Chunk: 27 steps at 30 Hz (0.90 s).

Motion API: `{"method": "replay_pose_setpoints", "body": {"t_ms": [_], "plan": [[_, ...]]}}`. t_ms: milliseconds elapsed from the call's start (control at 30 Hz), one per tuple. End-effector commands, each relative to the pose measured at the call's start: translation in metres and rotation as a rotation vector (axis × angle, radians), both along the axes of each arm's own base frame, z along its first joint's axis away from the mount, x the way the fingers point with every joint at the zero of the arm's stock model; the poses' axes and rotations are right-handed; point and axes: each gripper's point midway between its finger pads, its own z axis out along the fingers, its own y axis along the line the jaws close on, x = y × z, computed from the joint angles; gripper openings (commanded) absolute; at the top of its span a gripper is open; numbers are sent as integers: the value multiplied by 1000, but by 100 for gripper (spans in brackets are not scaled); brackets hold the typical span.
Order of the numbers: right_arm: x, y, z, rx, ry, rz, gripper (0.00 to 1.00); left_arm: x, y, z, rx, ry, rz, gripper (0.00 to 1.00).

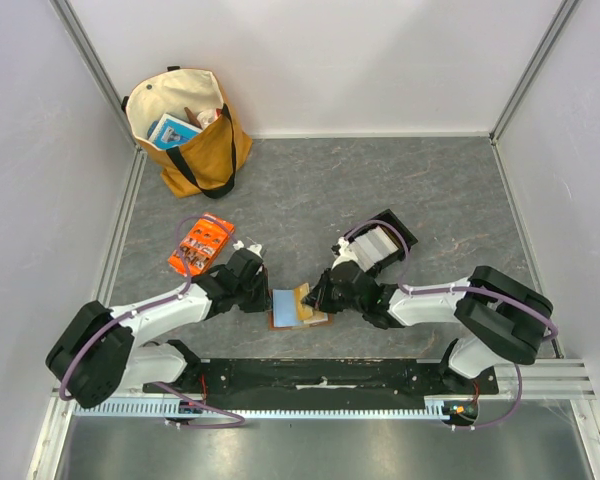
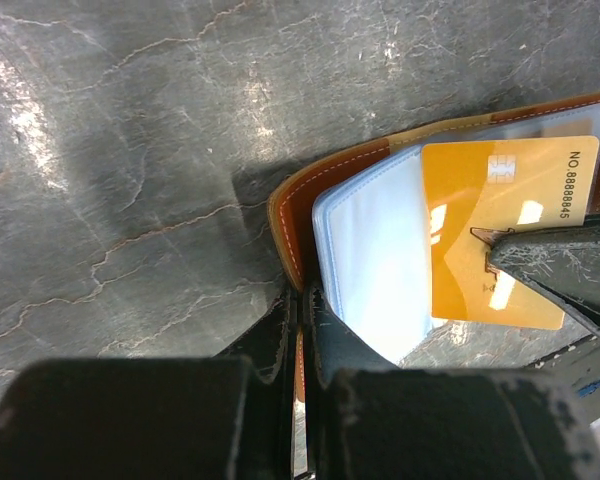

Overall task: Put the credit cards into the card holder
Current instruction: Insert the credit card into the card holder.

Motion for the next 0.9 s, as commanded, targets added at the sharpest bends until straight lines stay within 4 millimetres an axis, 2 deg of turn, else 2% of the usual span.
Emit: {"method": "replay_pose_setpoints", "body": {"t_ms": [0,167,600,867], "plan": [[0,-3,-3,42,15,-25,0,-6,8,-13,48,41,22,2],[1,-15,-11,25,22,-51,0,-7,9,-14,56,44,18,2],[-10,-19,-36,20,112,-64,0,-5,8,-15,58,46,19,2],[-29,-17,-42,41,194,-39,0,-6,10,-16,64,50,33,2]]}}
